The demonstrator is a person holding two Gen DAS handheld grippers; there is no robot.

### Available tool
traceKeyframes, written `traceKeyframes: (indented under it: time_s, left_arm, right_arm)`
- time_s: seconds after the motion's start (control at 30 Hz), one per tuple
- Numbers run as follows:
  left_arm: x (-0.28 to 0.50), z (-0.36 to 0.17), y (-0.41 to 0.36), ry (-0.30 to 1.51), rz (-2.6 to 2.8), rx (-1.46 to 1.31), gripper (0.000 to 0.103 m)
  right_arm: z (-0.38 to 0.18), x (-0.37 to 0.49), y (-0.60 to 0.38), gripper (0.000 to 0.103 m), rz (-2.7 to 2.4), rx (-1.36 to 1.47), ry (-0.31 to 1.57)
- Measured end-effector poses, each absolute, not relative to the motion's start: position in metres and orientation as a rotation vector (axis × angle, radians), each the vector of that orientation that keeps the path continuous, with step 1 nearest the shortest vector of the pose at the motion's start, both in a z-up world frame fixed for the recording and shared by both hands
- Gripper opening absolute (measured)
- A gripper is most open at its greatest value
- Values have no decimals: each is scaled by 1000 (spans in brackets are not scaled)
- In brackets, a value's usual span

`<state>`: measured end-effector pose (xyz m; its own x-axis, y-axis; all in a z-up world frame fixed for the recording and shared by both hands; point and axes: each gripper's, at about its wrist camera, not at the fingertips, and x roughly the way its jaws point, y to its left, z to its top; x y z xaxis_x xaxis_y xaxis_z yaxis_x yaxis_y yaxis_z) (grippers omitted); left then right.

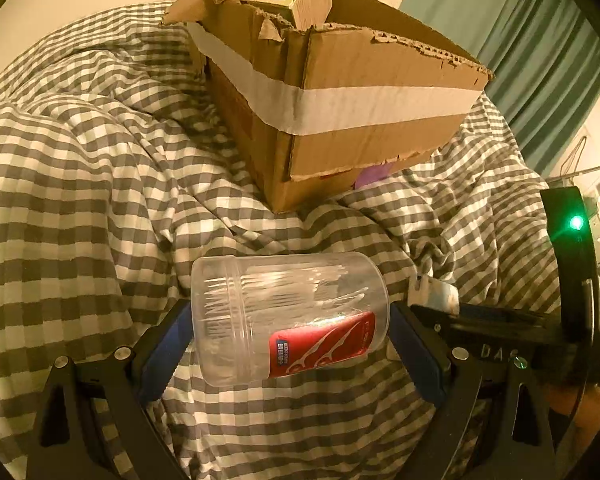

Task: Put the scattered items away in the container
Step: 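Grasp the cotton-swab jar with the left tool while the right tool grasps the tissue pack, then carry the jar and tissue pack over the box and drop them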

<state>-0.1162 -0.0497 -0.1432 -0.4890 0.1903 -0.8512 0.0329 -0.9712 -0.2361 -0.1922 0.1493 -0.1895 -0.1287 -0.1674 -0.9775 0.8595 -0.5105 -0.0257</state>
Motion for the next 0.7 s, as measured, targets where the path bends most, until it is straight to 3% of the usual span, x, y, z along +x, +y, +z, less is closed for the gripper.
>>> traceKeyframes:
  time_s: [0.2,0.33,0.5,0.7]
  left_arm:
    - [-114,-134,-47,-334,2619,-1490,97]
    - [-110,-112,-43,-327,2609,-1397,97]
    - [-113,-71,-39,-291,2605,-1257,96]
    - [-137,-16,-48,-376,2574,-1114,96]
  right_arm:
    - [-158,-179,162,71,-1780,1281,831]
    - [-113,-169,178,71,-1769,1222,692]
    - [-55,-166,173,71,-1773,1096,590]
    - [-1,-162,143,71,-1722,972,545]
